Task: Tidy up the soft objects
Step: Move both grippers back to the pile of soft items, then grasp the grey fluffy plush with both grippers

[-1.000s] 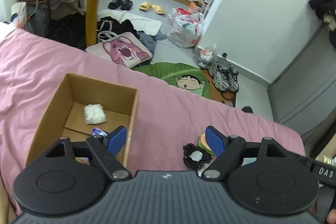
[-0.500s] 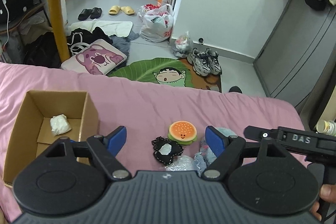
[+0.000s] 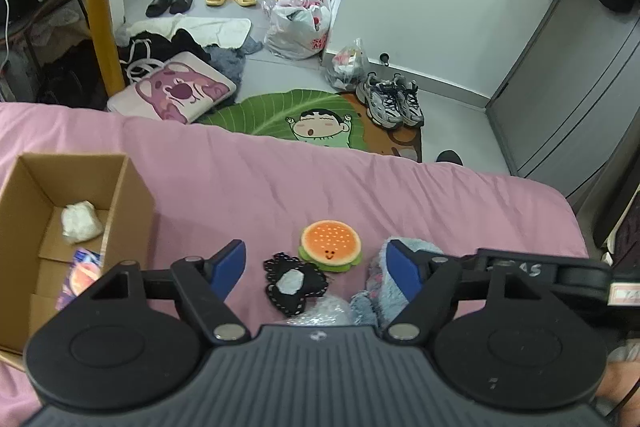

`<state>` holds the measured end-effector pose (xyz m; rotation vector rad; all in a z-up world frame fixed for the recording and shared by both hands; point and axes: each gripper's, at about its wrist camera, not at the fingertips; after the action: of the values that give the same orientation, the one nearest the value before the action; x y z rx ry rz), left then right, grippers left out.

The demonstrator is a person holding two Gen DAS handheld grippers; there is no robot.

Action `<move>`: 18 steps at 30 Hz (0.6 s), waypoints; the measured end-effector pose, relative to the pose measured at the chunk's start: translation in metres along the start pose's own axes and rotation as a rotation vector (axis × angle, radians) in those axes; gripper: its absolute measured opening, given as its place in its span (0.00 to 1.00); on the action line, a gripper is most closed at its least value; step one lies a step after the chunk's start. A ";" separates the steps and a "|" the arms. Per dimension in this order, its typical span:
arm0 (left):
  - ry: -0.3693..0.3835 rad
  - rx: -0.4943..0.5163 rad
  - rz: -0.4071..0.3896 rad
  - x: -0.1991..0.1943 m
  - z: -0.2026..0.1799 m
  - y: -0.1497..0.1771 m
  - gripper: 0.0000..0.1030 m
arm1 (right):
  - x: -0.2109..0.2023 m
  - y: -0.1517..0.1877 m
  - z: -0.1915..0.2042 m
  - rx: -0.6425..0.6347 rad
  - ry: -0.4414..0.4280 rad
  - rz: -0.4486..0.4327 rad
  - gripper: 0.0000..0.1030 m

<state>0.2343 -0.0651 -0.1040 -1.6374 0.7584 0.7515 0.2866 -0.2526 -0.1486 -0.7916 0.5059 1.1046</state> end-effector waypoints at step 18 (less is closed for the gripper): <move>0.076 -0.061 0.104 0.047 -0.028 0.005 0.41 | -0.005 -0.004 -0.019 -0.009 0.103 -0.014 0.34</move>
<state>0.2601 -0.0978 -0.1393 -1.6994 0.8879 0.7963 0.2890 -0.2715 -0.1562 -0.8616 0.5818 1.0579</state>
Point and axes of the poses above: each gripper's, at about its wrist camera, not at the fingertips, and x roughly the way its jaws point, z to its left, y to its underside, and after that the axes turned 3 degrees about x, right-handed
